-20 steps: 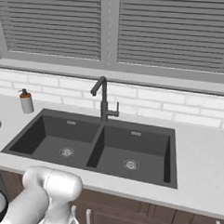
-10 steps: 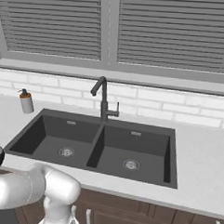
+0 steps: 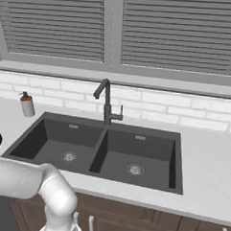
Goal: Pick the avocado from the sink and place it in the bowl. Then pick the bowl and place it in the microwave. Then close the microwave door and press the start button.
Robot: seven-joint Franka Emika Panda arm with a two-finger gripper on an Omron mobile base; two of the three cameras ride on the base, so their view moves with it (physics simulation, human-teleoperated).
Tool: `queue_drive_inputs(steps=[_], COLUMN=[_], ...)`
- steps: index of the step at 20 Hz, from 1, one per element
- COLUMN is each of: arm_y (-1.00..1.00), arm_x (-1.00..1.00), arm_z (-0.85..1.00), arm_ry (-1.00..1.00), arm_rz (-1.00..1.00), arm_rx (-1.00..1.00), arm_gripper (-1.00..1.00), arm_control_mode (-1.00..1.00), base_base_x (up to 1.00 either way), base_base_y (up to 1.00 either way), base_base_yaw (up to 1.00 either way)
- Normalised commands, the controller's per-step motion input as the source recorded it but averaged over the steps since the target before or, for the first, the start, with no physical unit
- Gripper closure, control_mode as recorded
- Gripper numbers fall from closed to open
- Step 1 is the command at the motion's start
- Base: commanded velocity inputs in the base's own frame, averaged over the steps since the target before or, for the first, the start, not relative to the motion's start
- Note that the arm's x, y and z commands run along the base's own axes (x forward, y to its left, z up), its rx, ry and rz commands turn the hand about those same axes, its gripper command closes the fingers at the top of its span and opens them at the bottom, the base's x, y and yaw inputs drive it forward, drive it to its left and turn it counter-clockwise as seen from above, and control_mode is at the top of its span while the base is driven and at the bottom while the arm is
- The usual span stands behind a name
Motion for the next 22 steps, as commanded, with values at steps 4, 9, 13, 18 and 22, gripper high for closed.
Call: queue_drive_inputs(steps=[4,9,13,18,22], arm_y=[0.44,0.32,0.08,0.02,0.00], arm_x=[0.30,0.17,0.00,0.00,0.00], arm_z=[-0.28,-0.39,-0.58,-0.52,-0.11], arm_ry=[0.01,0.01,0.00,0.00,0.00], arm_rz=[-0.03,-0.03,0.00,0.00,0.00], arm_rx=[-0.03,-0.03,0.00,0.00,0.00], arm_gripper=[1.00,1.00,1.00,-1.00,-1.00], arm_control_mode=[-1.00,-1.00,-1.00,-1.00,-1.00], base_base_x=[0.00,0.00,0.00,0.00,0.00], base_base_y=[0.00,0.00,0.00,0.00,0.00], base_base_yaw=[0.00,0.00,0.00,0.00,0.00])
